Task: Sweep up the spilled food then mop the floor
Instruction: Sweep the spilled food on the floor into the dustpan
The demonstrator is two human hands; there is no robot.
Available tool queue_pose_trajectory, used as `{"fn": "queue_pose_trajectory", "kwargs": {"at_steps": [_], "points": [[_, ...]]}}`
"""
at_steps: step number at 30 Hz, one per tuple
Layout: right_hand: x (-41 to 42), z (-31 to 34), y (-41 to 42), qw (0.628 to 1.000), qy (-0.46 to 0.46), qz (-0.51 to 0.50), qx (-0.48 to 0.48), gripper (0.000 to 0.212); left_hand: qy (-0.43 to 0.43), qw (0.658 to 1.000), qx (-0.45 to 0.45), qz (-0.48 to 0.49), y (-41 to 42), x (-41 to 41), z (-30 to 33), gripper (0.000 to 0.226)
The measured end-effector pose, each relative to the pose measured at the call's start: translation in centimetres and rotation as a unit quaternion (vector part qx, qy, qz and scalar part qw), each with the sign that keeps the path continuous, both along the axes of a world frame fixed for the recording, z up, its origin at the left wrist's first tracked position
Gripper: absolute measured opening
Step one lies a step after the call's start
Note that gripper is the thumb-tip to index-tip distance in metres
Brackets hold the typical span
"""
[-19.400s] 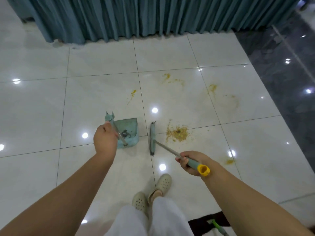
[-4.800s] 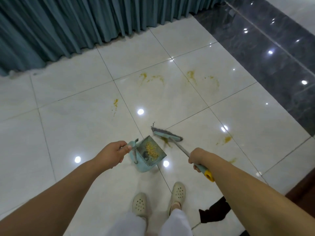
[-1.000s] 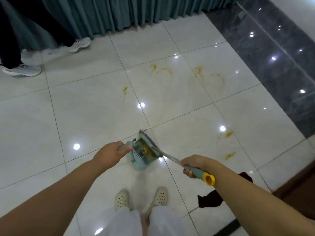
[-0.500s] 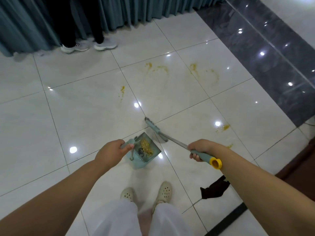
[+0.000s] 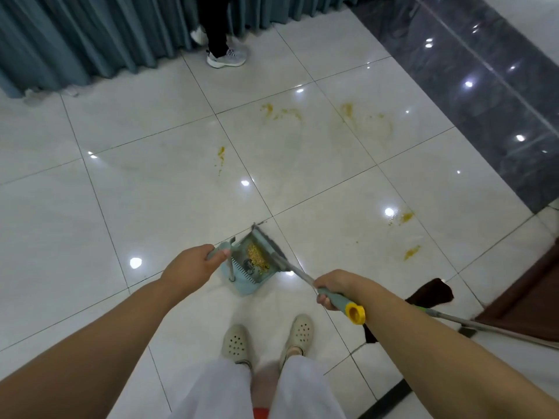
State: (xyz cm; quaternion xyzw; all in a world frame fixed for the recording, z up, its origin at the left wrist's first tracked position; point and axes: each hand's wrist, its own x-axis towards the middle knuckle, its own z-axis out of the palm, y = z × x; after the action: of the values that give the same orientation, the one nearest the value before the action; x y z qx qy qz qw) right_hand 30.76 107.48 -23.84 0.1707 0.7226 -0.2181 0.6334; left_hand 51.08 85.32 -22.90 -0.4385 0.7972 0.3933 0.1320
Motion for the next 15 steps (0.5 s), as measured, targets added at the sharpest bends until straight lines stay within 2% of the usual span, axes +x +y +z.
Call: {"fn": "queue_pose_trajectory", "kwargs": {"at_steps": [4, 8, 15], "points": [[0.1, 2.1, 0.3, 0.999, -0.019, -0.012, -0.023, 0.013, -0.002, 1.000, -0.019, -0.023, 0.1, 0.2, 0.0, 0.058], [-0.4, 4.2, 1.0, 1.000, -0.012, 0.008, -0.026, 0.015, 0.014, 1.000, -0.002, -0.006, 0.0, 0.9, 0.1, 0.057], [-0.7, 4.8, 0.1, 0.999, 0.032, 0.035, -0.027, 0.017, 0.005, 0.999, -0.049, -0.021, -0.7, 3.2, 0.9, 0.053]]}}
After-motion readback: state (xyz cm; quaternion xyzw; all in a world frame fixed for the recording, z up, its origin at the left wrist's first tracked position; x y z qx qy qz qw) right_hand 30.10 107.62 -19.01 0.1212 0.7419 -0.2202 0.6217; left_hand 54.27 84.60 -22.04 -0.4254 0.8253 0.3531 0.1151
